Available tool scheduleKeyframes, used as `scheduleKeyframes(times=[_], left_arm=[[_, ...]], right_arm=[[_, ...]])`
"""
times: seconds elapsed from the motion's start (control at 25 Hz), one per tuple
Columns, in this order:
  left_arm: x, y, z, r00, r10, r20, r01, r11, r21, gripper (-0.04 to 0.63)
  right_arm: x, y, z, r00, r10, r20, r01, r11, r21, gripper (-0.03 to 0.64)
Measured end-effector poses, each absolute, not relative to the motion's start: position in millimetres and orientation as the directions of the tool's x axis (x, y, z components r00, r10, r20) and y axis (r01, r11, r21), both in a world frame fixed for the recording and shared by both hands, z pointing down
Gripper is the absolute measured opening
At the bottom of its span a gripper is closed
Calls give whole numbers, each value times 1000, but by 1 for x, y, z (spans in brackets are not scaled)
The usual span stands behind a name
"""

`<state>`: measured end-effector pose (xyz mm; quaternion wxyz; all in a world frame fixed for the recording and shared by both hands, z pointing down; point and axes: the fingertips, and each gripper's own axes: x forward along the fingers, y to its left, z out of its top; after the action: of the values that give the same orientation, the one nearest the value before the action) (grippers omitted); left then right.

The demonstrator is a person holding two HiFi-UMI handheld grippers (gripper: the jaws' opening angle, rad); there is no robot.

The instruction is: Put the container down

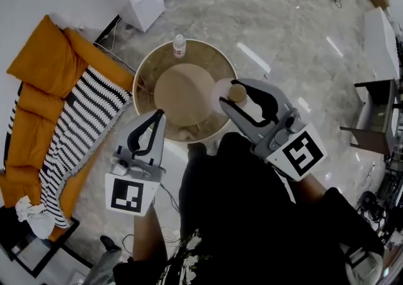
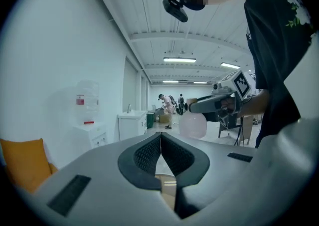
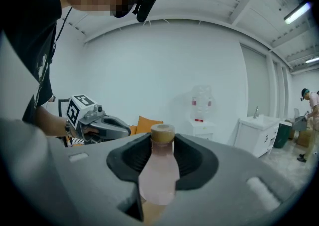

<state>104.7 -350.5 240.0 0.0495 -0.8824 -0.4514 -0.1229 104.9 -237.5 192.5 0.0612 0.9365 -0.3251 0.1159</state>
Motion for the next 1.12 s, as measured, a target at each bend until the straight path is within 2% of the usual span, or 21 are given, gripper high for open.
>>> scheduleKeyframes(times=[0.2,0.32,0.64,1.12], left_arm=[[121,-363,268,536,789,299,818,-573,46,12],[132,-370,290,541,780,314,795,-596,112,14],[174,-374,357,570,742,354,752,-644,139,12],[199,-360,492,506,713,484,715,-661,226,13]], right_arm=[[127,-254,208,769,-579,272,-611,-791,41,135],[139,-263,232,737,-605,300,-646,-761,52,135],[191,-261,328,675,-617,404,-684,-729,28,135],[229,-264,478,604,-625,494,-693,-718,-62,135]])
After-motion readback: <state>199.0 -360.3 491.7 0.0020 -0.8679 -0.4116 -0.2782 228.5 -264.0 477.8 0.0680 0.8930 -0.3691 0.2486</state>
